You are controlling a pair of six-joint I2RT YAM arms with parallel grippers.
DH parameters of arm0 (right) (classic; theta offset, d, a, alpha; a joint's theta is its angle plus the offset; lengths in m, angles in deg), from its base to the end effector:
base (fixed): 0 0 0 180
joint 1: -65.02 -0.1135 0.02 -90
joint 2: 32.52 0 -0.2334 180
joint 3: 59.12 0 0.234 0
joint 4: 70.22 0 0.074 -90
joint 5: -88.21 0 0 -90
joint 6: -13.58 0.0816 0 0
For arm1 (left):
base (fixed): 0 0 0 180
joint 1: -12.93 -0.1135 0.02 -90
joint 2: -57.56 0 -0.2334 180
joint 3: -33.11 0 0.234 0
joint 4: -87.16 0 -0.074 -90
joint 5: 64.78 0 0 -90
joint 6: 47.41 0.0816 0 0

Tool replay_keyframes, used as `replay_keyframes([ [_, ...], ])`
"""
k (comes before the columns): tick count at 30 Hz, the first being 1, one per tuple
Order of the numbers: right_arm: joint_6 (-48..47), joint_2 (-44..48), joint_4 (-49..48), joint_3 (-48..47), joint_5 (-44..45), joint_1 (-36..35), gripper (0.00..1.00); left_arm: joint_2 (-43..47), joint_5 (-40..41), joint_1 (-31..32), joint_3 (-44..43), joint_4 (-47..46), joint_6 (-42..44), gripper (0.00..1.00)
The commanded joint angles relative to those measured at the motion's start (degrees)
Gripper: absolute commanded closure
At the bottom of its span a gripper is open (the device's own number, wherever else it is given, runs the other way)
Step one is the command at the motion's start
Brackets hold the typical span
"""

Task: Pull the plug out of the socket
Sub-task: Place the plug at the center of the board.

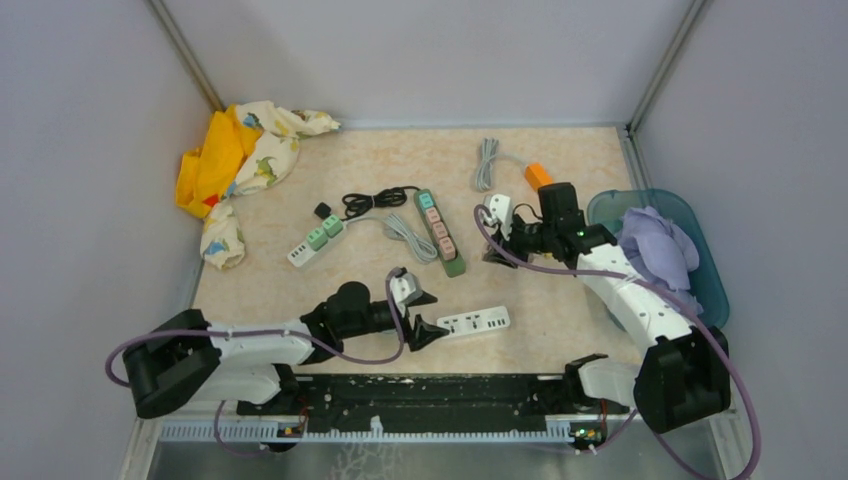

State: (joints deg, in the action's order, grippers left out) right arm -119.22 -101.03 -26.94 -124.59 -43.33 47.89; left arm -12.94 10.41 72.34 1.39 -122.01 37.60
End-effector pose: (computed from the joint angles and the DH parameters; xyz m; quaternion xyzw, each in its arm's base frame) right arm 0.2339 0.1287 0.2206 -0.5478 0.6860 0.2437 0.4123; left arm 0.1221 -0.2476 0.1614 0.4203 0.6356 -0.4244 0.4891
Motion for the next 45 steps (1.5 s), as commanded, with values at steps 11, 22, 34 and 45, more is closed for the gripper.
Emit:
replay_keyframes([
  [11,4.72,-0.20,-6.79,0.76,5.62,1.56,1.00,12.67,6.13,-0.18,1.48,9.61,-13.61,0.13],
  [22,10.89,-2.15,-15.12,3.28,19.10,2.70,1.00,14.43,9.03,-0.18,2.40,11.54,-15.24,0.02],
  [34,20.83,-9.21,-29.57,7.01,45.27,3.24,0.83,15.55,10.19,-0.19,3.37,12.10,-15.70,0.01],
  [45,21.60,-12.67,-31.71,7.65,48.91,3.94,0.49,18.08,10.65,-0.18,4.62,13.18,-16.25,0.01],
])
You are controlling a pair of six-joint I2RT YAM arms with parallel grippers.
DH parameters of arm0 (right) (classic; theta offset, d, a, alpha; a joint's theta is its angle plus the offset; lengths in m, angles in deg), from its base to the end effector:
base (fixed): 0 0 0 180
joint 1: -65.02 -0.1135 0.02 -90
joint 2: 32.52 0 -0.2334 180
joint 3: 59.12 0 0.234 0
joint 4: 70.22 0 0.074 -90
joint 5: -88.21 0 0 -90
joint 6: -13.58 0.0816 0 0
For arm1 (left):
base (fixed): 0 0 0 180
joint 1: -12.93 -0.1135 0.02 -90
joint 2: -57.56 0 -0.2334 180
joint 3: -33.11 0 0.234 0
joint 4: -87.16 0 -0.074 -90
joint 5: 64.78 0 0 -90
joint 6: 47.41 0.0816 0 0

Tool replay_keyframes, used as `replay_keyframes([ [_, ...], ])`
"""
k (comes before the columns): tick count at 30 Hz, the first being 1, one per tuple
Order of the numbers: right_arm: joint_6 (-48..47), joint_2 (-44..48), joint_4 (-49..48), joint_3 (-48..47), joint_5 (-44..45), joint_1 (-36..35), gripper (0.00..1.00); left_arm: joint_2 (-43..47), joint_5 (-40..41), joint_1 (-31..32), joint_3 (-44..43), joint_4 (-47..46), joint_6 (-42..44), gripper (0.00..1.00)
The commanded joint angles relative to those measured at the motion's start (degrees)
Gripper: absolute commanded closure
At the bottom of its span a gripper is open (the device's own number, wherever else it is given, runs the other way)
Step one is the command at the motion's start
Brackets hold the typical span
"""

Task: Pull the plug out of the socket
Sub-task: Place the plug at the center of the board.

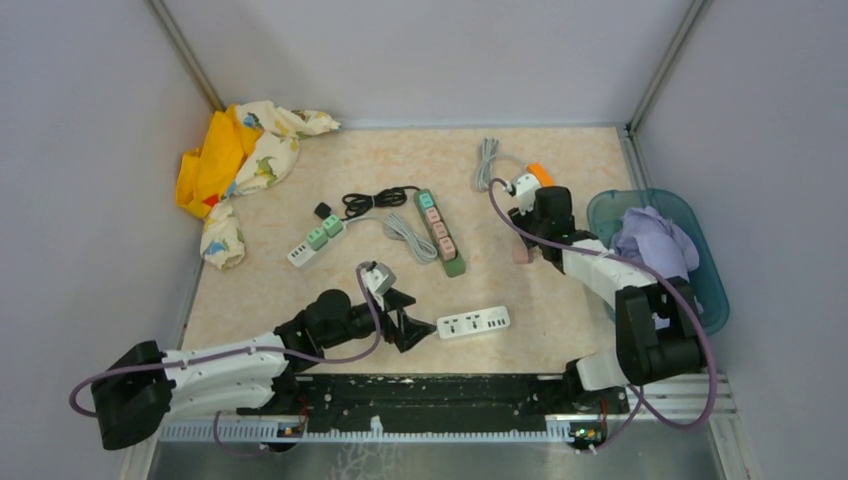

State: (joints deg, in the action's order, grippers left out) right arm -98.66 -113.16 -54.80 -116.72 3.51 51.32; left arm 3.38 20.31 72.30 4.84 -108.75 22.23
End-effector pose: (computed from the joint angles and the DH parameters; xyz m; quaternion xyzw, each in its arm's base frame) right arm 0.3117 0.0682 0.1556 -0.2584 0.8619 -0.0739 0.4300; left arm 0.1197 -0.2159 0.1735 0.2815 0.7122 -0.4368 0.4719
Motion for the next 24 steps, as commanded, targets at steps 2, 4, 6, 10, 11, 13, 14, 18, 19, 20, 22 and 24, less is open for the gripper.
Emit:
replay_keyframes([
  [2,1.26,-0.81,-3.21,-0.52,1.35,0.60,0.49,2.75,0.57,-0.14,1.23,0.12,-1.31,0.01],
  [4,1.53,-0.62,-2.62,-0.90,0.97,0.60,0.49,4.04,0.35,-0.14,1.19,0.49,-1.66,0.01],
  [6,1.67,0.02,-2.05,-1.15,0.30,0.67,0.49,5.43,0.24,-0.14,1.11,0.82,-1.86,0.01],
  [10,1.96,1.97,-0.52,-1.76,-2.69,0.73,0.49,7.86,0.20,-0.14,1.18,1.05,-2.21,0.00],
  [11,1.98,2.55,0.06,-1.94,-3.86,0.69,0.49,8.18,0.05,-0.14,1.24,1.01,-2.36,0.00],
  [13,1.97,3.81,1.09,-2.19,-6.58,0.74,0.50,8.61,-0.08,-0.14,1.46,0.62,-2.84,0.00],
  [14,1.87,4.52,1.58,-2.25,-8.07,0.70,0.50,8.75,-0.13,-0.14,1.60,0.18,-3.11,0.00],
  [18,-1.46,7.27,6.35,-3.13,-18.07,0.74,0.50,8.71,0.27,-0.22,3.10,-2.92,-5.02,0.00],
  [19,-3.49,7.90,8.22,-3.54,-21.67,0.75,0.50,8.65,0.78,-0.22,3.24,-3.42,-5.76,0.00],
  [20,-5.07,8.62,9.92,-3.88,-25.06,0.69,0.50,8.57,1.54,-0.22,3.55,-3.89,-6.24,0.00],
  [22,-7.01,10.27,12.12,-4.24,-30.81,0.74,0.50,8.22,2.01,-0.31,3.61,-4.21,-6.68,0.00],
  [24,-8.92,11.63,13.86,-4.36,-35.91,0.73,0.50,7.67,2.26,-0.31,3.49,-4.10,-6.82,0.00],
])
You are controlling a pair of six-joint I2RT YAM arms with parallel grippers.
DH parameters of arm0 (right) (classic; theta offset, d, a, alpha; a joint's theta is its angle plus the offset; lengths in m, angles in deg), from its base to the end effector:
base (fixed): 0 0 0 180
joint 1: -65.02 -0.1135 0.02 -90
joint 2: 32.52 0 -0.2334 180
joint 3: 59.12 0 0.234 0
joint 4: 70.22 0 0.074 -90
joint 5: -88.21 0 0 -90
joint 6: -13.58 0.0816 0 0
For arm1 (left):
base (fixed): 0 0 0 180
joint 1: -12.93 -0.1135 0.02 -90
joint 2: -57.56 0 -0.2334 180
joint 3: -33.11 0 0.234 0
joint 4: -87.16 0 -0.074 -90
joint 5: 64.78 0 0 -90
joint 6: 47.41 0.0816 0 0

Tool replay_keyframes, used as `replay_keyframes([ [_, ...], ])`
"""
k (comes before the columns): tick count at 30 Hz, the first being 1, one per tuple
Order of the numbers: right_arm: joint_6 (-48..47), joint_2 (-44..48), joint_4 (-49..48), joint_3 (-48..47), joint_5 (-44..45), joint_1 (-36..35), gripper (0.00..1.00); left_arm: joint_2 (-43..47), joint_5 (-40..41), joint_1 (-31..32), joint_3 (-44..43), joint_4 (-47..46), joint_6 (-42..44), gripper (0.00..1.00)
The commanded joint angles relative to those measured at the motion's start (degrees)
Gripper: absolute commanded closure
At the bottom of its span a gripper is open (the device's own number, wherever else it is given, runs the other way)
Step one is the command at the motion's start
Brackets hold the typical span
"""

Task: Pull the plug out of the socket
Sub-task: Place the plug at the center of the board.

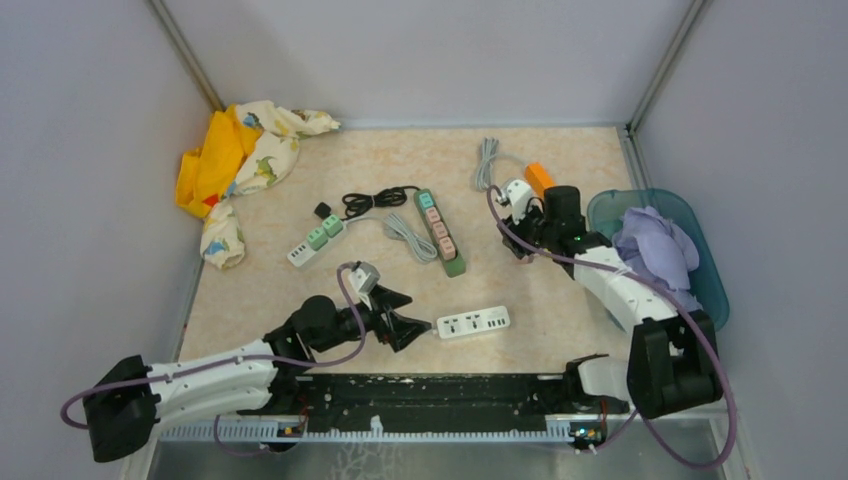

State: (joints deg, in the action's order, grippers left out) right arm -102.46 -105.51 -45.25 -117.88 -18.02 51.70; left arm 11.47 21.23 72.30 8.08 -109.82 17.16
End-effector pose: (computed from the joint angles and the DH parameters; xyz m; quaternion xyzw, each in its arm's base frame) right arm 0.2834 0.0905 0.1829 -0.3582 0.8217 0.0797 0.4362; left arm 0.1131 -0.2021 0.1865 0.2362 0.6926 -0.4781 0.4858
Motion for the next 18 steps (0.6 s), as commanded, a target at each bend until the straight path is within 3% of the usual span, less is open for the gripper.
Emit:
replay_keyframes([
  [1,-5.60,4.40,5.03,-3.21,-16.70,0.36,0.50,-0.77,1.47,-0.39,0.10,-2.82,-1.87,0.00],
  [8,-9.19,5.36,9.85,-3.61,-30.77,0.33,0.49,-4.06,5.77,-0.40,-4.48,6.05,-2.44,0.00],
  [12,-15.92,6.40,13.74,-2.62,-41.18,0.32,0.48,-5.40,10.29,-0.40,-7.90,13.29,-2.93,0.00],
  [18,-27.77,7.51,21.55,-2.15,-48.01,-2.16,0.23,-5.97,13.79,-0.40,-9.71,17.24,-3.66,0.00],
])
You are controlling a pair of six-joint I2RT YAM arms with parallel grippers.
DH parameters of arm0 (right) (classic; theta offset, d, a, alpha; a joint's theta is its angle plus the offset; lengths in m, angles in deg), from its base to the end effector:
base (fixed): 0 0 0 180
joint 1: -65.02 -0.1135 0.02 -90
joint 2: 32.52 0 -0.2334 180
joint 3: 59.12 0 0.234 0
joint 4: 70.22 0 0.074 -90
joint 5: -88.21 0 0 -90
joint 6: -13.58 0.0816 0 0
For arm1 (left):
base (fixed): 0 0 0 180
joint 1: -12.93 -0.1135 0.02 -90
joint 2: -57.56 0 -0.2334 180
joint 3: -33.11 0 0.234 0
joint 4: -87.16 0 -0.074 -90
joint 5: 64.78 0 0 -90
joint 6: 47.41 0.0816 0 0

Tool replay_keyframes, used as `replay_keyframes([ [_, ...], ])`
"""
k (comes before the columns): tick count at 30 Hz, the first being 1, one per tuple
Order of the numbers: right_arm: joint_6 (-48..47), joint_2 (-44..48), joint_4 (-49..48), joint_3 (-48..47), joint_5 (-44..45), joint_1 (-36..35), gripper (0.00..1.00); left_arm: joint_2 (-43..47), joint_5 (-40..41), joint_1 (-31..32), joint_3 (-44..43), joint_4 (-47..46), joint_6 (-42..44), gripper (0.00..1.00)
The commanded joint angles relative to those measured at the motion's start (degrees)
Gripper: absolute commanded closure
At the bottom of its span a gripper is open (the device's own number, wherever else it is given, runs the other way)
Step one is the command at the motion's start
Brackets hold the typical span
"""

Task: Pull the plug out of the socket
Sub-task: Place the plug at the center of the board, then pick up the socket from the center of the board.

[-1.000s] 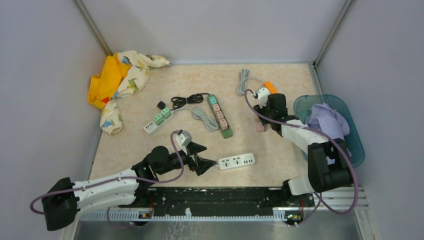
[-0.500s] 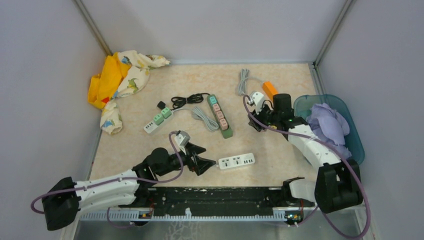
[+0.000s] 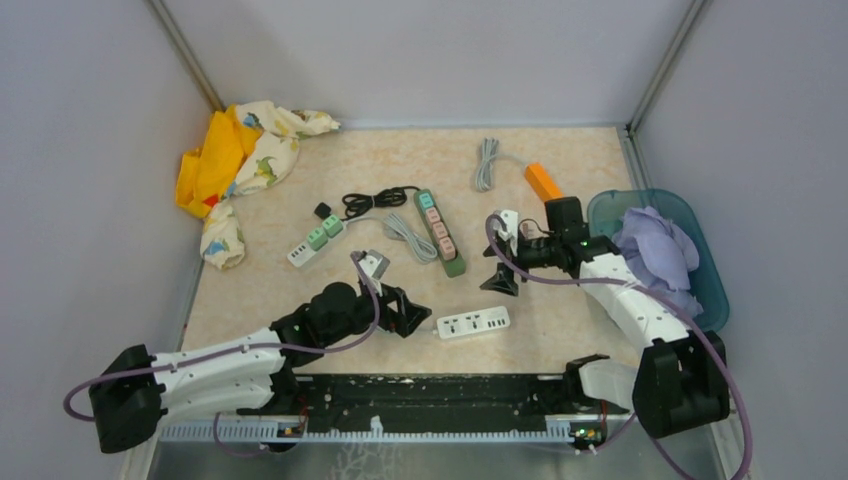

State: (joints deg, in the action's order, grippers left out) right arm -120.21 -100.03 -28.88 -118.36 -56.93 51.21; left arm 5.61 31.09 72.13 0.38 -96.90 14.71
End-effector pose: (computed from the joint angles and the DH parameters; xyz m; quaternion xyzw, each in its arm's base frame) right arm 0.2175 0.1224 0.2036 -0.5408 0.6521 0.3404 0.4080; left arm 0.1336 -0.2078 0.1797 0.1841 0.7721 -0.3886 0.4679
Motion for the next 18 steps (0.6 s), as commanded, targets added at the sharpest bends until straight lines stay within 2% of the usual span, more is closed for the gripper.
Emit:
replay_keyframes([
  [1,-11.43,1.96,6.16,-1.51,-9.22,-2.57,0.21,-0.05,4.46,-0.22,-2.17,4.66,-1.49,0.00],
  [5,-17.39,1.51,9.14,-0.21,-9.35,-6.98,0.14,0.81,6.37,-0.23,-2.96,6.50,-1.69,0.00],
  [9,-19.09,0.70,9.28,0.69,-8.53,-11.24,0.10,2.34,5.78,-0.22,-5.29,10.85,0.25,0.00],
  [14,-18.57,-2.03,8.25,0.84,-3.51,-18.14,0.09,4.86,3.88,-0.22,-13.13,23.26,9.39,0.00],
  [18,-17.01,-4.38,7.09,0.69,0.08,-21.73,0.03,5.55,7.45,-0.78,-21.43,33.63,17.63,0.00],
])
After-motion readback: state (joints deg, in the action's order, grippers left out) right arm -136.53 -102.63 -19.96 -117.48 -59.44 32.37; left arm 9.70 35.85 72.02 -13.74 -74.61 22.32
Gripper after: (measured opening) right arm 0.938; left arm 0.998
